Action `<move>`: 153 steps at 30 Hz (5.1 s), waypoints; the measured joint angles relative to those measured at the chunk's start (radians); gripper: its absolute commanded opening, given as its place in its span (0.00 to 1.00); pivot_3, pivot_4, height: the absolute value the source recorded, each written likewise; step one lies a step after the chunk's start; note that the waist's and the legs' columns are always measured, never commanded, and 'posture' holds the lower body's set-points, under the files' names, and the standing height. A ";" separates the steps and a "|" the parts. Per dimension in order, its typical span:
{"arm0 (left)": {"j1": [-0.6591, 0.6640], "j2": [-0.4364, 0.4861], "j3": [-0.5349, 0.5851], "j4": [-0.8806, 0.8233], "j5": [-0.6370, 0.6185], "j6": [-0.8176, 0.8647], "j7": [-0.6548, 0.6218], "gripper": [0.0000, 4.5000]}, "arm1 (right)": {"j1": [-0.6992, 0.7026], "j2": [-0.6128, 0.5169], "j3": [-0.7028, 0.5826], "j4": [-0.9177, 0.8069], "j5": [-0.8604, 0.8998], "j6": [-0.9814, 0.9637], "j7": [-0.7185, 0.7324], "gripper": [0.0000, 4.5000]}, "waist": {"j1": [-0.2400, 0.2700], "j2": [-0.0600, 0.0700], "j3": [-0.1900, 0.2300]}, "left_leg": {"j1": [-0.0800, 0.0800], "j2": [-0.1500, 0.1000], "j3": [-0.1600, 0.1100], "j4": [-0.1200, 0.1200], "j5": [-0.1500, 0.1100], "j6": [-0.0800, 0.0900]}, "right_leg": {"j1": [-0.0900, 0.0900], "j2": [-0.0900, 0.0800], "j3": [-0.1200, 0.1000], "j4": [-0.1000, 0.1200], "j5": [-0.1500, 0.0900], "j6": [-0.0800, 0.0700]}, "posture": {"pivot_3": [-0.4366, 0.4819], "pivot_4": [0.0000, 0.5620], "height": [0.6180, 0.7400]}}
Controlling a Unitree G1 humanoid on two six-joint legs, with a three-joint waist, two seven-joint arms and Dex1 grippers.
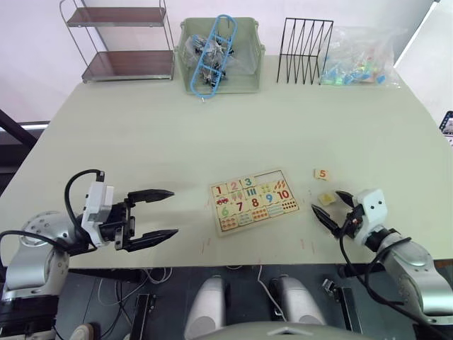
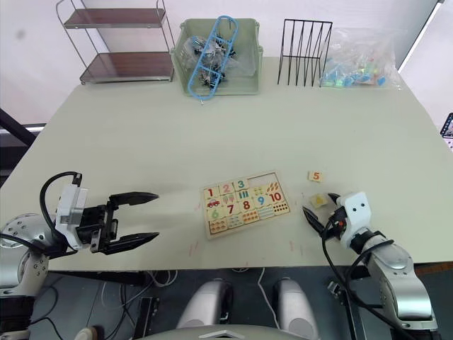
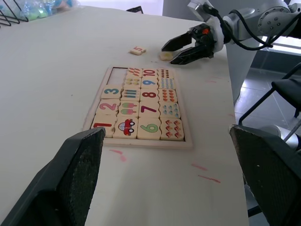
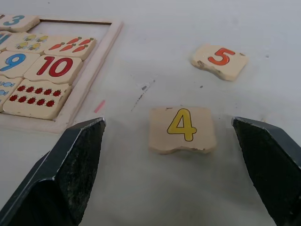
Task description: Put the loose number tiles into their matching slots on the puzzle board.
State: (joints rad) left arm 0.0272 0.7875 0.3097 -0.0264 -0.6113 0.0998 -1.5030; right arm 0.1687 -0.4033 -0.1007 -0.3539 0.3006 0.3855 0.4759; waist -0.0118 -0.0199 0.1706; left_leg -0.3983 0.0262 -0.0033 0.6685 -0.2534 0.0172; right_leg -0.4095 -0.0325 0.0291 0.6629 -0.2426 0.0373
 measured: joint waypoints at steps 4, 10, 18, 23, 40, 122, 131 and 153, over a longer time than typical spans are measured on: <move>-0.022 0.000 -0.004 0.011 0.000 -0.001 -0.008 0.99 | 0.000 0.000 0.000 -0.020 0.000 0.033 -0.016 1.00 | 0.000 0.000 0.000 | 0.000 0.000 0.000 0.000 0.000 0.000 | 0.000 0.000 0.000 0.000 0.000 0.000 | 0.48 0.27 1.00; -0.033 0.000 -0.008 0.013 0.001 -0.006 -0.017 1.00 | -0.023 -0.014 -0.002 -0.024 -0.010 0.073 -0.041 0.40 | -0.001 0.000 0.000 | 0.000 0.000 0.000 0.000 0.000 0.000 | 0.000 0.000 0.000 0.000 0.000 0.000 | 0.48 0.27 1.00; -0.033 0.000 -0.008 0.017 0.001 -0.019 -0.018 1.00 | 0.009 0.056 0.001 -0.096 -0.036 0.115 -0.152 0.31 | 0.000 0.000 0.000 | 0.000 0.000 0.000 0.000 0.000 0.000 | 0.000 0.000 0.000 0.000 0.000 0.000 | 0.48 0.27 1.00; -0.049 0.000 -0.016 0.028 0.001 -0.020 -0.019 1.00 | 0.131 0.155 0.047 -0.309 -0.051 0.237 -0.289 0.31 | 0.000 0.000 0.000 | -0.001 0.001 -0.001 0.000 0.000 0.000 | -0.001 0.000 0.000 0.000 0.000 0.000 | 0.48 0.27 1.00; -0.104 0.000 -0.048 0.087 0.003 -0.040 -0.046 1.00 | 0.199 0.332 0.092 -0.510 -0.062 0.518 -0.533 0.62 | 0.001 -0.001 -0.001 | -0.002 0.002 -0.004 -0.004 0.000 0.000 | -0.003 0.001 -0.004 0.000 -0.002 -0.002 | 0.48 0.27 1.00; -0.142 0.067 -0.076 0.192 0.019 -0.093 -0.079 1.00 | -0.400 -0.458 0.125 0.529 -0.042 -0.324 0.890 0.19 | -0.002 0.000 0.002 | 0.000 0.000 0.001 0.000 0.000 0.000 | 0.000 0.001 -0.002 0.001 0.001 0.002 | 0.48 0.27 1.00; -0.109 0.040 -0.075 0.131 0.018 -0.086 -0.058 1.00 | -0.624 -0.492 0.207 0.389 -0.031 0.007 0.881 0.19 | -0.003 0.001 0.002 | -0.001 0.000 0.000 0.000 0.000 0.000 | -0.002 0.001 -0.002 0.001 0.001 0.001 | 0.48 0.27 1.00; 0.088 -0.058 0.001 -0.174 -0.021 0.033 0.266 1.00 | -1.191 -0.187 0.572 0.747 -0.297 0.045 0.961 0.19 | -0.005 0.002 0.004 | -0.002 0.001 -0.001 -0.001 0.000 0.000 | -0.003 -0.001 -0.003 0.001 0.002 0.001 | 0.48 0.27 1.00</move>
State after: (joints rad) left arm 0.1153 0.7298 0.3108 -0.2004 -0.6321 0.1328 -1.2371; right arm -1.0222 -0.5904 0.4709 0.3927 0.0037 0.4306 1.4369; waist -0.0165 -0.0174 0.1748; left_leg -0.4006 0.0268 -0.0046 0.6678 -0.2534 0.0171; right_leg -0.4129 -0.0338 0.0263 0.6641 -0.2411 0.0388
